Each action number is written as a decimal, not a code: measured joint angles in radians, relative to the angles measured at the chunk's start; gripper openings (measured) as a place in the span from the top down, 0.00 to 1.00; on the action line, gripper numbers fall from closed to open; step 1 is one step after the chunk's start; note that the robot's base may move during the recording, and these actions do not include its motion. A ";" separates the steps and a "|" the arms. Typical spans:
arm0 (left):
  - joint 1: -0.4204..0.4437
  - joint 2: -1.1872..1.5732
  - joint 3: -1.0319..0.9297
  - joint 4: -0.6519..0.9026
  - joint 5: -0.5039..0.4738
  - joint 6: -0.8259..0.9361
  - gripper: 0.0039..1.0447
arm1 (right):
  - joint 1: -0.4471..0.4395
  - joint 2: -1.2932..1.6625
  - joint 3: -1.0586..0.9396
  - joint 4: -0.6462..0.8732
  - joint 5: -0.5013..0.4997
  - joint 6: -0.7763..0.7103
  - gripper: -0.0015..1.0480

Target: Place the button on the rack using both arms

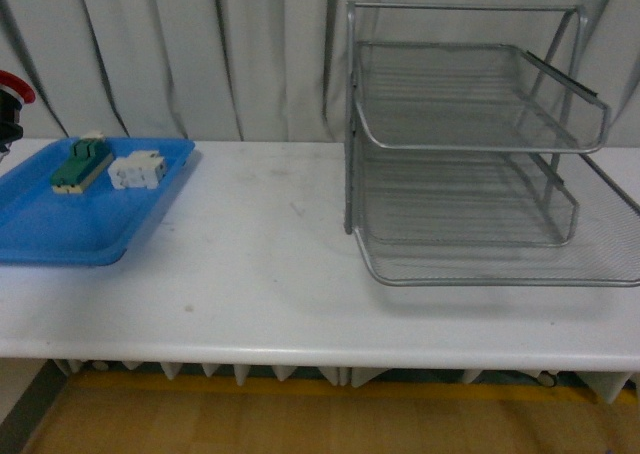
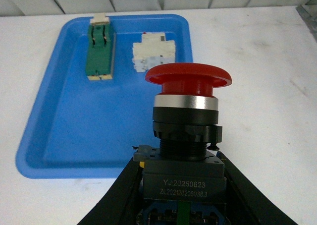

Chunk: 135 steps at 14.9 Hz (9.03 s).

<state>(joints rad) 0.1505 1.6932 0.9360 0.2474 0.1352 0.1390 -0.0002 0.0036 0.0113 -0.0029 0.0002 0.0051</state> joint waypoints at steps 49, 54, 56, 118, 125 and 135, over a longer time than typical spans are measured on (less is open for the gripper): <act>-0.151 -0.801 -0.904 0.583 -0.135 -0.136 0.99 | 0.000 0.000 0.000 -0.001 0.000 0.000 0.06; -0.151 -1.073 -0.927 0.357 -0.135 -0.136 0.99 | 0.000 0.000 0.000 -0.001 0.000 0.000 0.06; -0.151 -1.159 -0.927 0.278 -0.135 -0.136 0.99 | 0.000 0.000 0.000 -0.001 0.000 0.000 0.06; -0.151 -1.688 -0.927 -0.251 -0.135 -0.138 0.06 | 0.360 2.229 1.328 0.366 0.219 0.278 0.98; -0.151 -1.688 -0.927 -0.251 -0.135 -0.137 0.06 | 0.433 1.927 0.867 0.939 0.327 0.108 0.87; -0.151 -1.688 -0.927 -0.251 -0.135 -0.138 0.06 | 0.148 1.288 0.166 1.109 0.150 0.001 0.98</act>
<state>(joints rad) -0.0002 0.0055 0.0090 -0.0040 -0.0002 0.0013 0.1478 1.2919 0.1776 1.1061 0.1497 0.0063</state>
